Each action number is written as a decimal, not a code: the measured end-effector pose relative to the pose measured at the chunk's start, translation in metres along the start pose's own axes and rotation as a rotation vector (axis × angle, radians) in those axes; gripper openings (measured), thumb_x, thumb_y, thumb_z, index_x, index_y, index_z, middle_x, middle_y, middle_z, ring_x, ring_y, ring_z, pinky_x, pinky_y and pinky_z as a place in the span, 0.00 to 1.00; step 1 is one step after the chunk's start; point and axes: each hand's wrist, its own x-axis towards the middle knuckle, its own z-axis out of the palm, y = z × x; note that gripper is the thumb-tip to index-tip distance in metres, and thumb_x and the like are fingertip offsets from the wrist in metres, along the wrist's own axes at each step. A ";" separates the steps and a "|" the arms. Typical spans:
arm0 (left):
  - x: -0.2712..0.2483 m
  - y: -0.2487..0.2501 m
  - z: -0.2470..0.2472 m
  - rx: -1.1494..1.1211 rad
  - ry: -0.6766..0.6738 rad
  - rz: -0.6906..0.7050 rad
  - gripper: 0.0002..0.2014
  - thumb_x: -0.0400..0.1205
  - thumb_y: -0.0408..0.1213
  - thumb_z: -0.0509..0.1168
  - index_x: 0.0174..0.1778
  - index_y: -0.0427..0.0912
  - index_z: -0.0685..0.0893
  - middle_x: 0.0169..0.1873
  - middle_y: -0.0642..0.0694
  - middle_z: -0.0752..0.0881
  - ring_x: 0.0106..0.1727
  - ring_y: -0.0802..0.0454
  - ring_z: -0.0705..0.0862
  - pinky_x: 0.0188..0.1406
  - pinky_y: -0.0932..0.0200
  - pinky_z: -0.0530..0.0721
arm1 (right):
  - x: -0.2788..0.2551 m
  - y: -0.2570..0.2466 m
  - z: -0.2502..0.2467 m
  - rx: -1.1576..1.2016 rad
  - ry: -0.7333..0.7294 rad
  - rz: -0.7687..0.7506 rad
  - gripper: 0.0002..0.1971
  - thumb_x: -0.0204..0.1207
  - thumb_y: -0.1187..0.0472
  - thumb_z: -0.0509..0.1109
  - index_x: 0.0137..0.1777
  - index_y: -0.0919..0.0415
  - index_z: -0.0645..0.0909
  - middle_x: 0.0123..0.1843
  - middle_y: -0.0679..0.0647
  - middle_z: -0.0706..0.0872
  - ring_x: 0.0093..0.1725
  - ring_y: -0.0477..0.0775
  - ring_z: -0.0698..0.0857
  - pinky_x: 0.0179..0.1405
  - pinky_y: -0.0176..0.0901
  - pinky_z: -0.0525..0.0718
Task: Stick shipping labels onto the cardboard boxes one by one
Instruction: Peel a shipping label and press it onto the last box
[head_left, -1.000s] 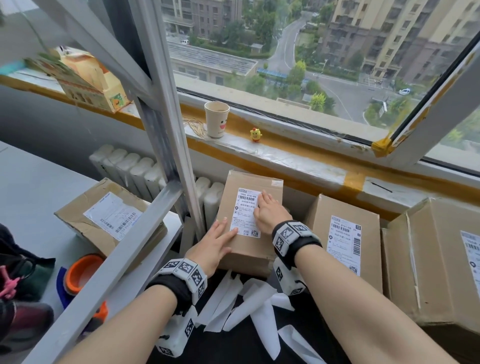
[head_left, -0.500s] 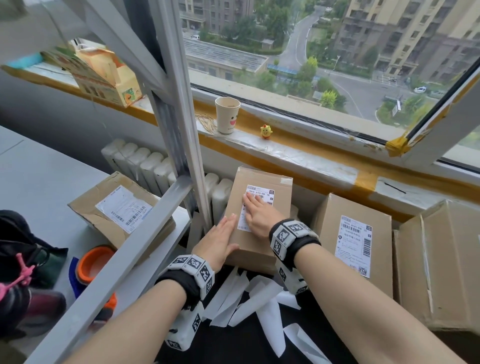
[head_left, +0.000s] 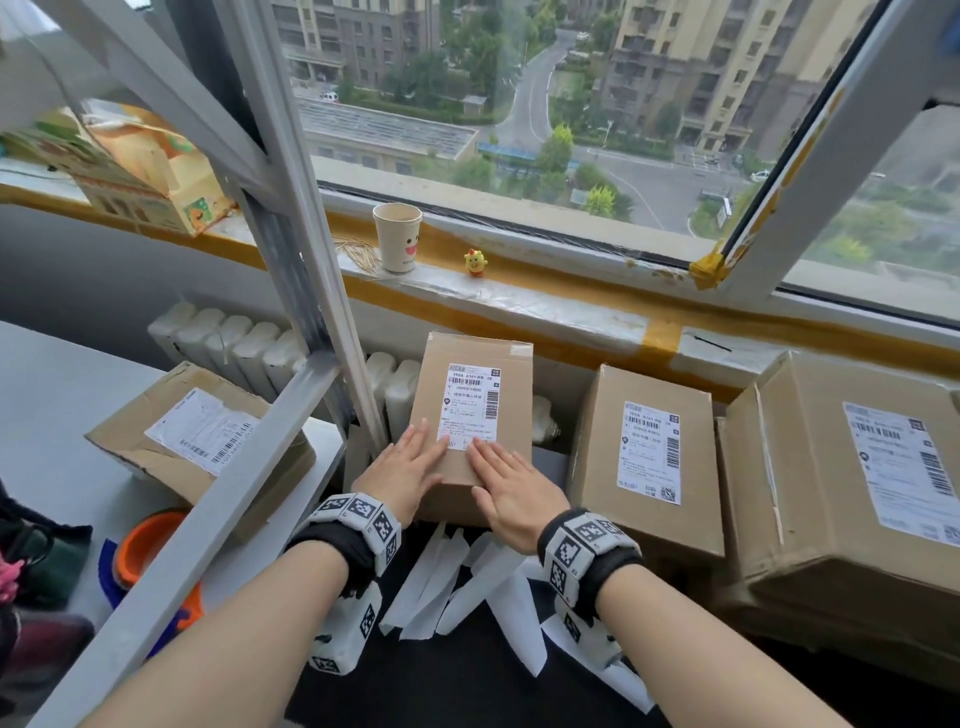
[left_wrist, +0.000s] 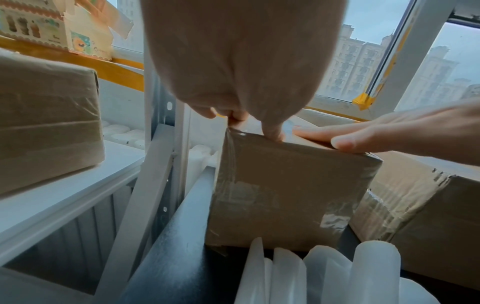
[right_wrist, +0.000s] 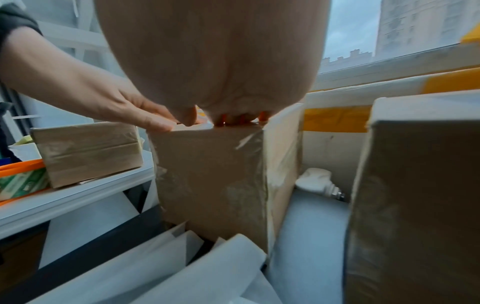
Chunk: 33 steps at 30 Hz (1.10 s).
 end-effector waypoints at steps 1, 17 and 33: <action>0.000 0.000 0.000 0.020 0.000 -0.004 0.27 0.88 0.46 0.46 0.83 0.51 0.45 0.84 0.44 0.41 0.85 0.49 0.43 0.82 0.54 0.47 | -0.004 0.004 0.000 0.010 0.003 0.028 0.29 0.86 0.50 0.44 0.84 0.55 0.41 0.86 0.49 0.42 0.84 0.46 0.43 0.82 0.41 0.39; 0.029 0.015 -0.052 0.197 -0.177 0.043 0.43 0.78 0.50 0.67 0.83 0.48 0.49 0.84 0.50 0.47 0.85 0.48 0.45 0.82 0.47 0.47 | 0.004 0.009 0.001 0.023 0.049 0.045 0.29 0.86 0.48 0.44 0.84 0.54 0.43 0.86 0.48 0.44 0.85 0.47 0.42 0.83 0.44 0.40; 0.034 0.005 -0.039 -0.149 -0.122 -0.164 0.52 0.70 0.43 0.77 0.83 0.54 0.48 0.81 0.39 0.31 0.84 0.41 0.51 0.79 0.56 0.60 | 0.015 0.016 0.006 0.190 0.194 0.218 0.34 0.84 0.42 0.48 0.83 0.54 0.37 0.85 0.47 0.37 0.84 0.47 0.38 0.81 0.42 0.37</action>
